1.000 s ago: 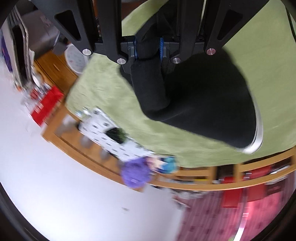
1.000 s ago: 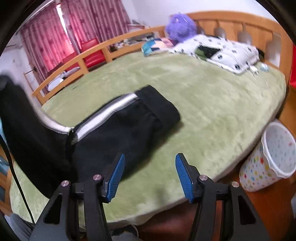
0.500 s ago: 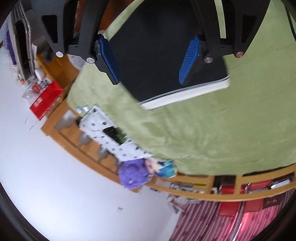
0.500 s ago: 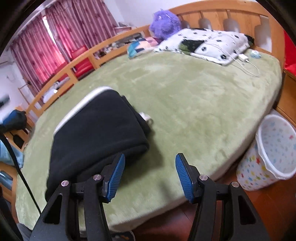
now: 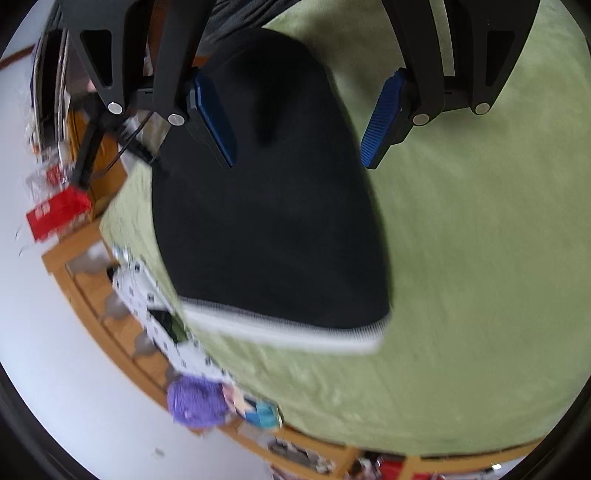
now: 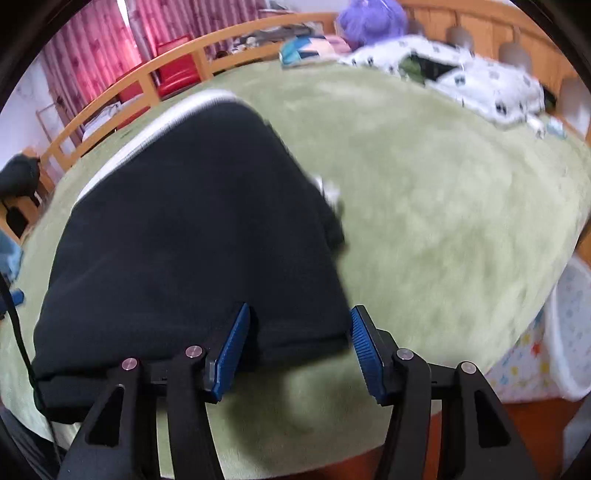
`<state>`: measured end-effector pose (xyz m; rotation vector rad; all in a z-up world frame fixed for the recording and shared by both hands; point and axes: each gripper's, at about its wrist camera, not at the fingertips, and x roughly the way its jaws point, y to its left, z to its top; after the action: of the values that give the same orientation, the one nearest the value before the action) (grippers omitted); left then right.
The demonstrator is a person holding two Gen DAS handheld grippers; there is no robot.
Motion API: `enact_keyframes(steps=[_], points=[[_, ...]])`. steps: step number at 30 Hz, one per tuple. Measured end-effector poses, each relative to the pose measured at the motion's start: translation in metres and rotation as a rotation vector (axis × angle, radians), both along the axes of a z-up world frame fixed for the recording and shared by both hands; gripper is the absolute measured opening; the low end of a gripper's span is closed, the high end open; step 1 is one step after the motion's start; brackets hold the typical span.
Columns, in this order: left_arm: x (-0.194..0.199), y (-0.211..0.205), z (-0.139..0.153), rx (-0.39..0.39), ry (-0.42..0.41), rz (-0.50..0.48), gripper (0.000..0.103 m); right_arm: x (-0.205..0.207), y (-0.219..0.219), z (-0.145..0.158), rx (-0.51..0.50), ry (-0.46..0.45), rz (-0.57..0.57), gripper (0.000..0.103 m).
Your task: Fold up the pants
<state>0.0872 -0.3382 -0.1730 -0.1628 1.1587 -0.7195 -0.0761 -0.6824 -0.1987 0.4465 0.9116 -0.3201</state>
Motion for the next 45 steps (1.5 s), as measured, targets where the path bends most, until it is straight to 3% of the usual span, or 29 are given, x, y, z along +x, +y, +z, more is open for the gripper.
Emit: enact_keyframes(steps=[4,8,10,14,18,22,25,27,29,31,35,39,42,45], points=[[-0.02,-0.018,-0.045,0.009,0.097,-0.052,0.068,-0.003,-0.013,0.023,0.012,-0.021,-0.017,0.056],[-0.012,-0.01,-0.033,-0.034,0.073,-0.033,0.068,0.013,-0.023,0.053,-0.022,-0.079,0.01,0.072],[0.005,-0.007,-0.025,-0.039,0.031,0.007,0.068,0.032,-0.027,0.056,-0.02,-0.081,0.074,0.073],[0.044,-0.011,-0.024,0.004,-0.015,0.056,0.068,0.079,-0.037,0.032,0.032,0.019,0.14,0.074],[0.073,-0.017,-0.041,-0.022,0.082,0.077,0.068,0.099,-0.047,0.011,0.132,0.031,0.178,0.086],[0.079,-0.024,-0.056,-0.055,0.124,0.064,0.068,0.111,-0.051,-0.007,0.205,0.056,0.189,0.091],[0.078,-0.03,-0.059,-0.056,0.133,0.072,0.057,0.111,-0.049,-0.01,0.201,0.057,0.188,0.09],[0.079,-0.031,-0.06,-0.065,0.137,0.079,0.047,0.11,-0.045,-0.009,0.173,0.053,0.194,0.086],[0.08,-0.027,-0.056,-0.079,0.134,0.088,0.036,0.111,-0.04,-0.004,0.199,0.028,0.219,0.063],[0.08,-0.017,-0.051,-0.112,0.131,0.078,0.024,0.112,-0.034,0.003,0.156,0.034,0.192,0.058],[0.076,-0.006,-0.03,-0.166,0.112,0.044,0.021,0.106,-0.011,0.026,0.042,0.018,0.154,0.04],[0.074,0.021,-0.008,-0.209,0.106,0.026,0.02,0.1,0.018,0.057,0.014,-0.011,0.146,0.026],[0.075,0.052,0.01,-0.195,0.04,0.043,0.02,0.102,0.043,0.066,0.078,-0.023,0.157,0.024],[0.081,0.1,0.027,-0.18,0.012,0.073,0.02,0.112,0.099,0.067,0.083,-0.02,0.208,0.024]])
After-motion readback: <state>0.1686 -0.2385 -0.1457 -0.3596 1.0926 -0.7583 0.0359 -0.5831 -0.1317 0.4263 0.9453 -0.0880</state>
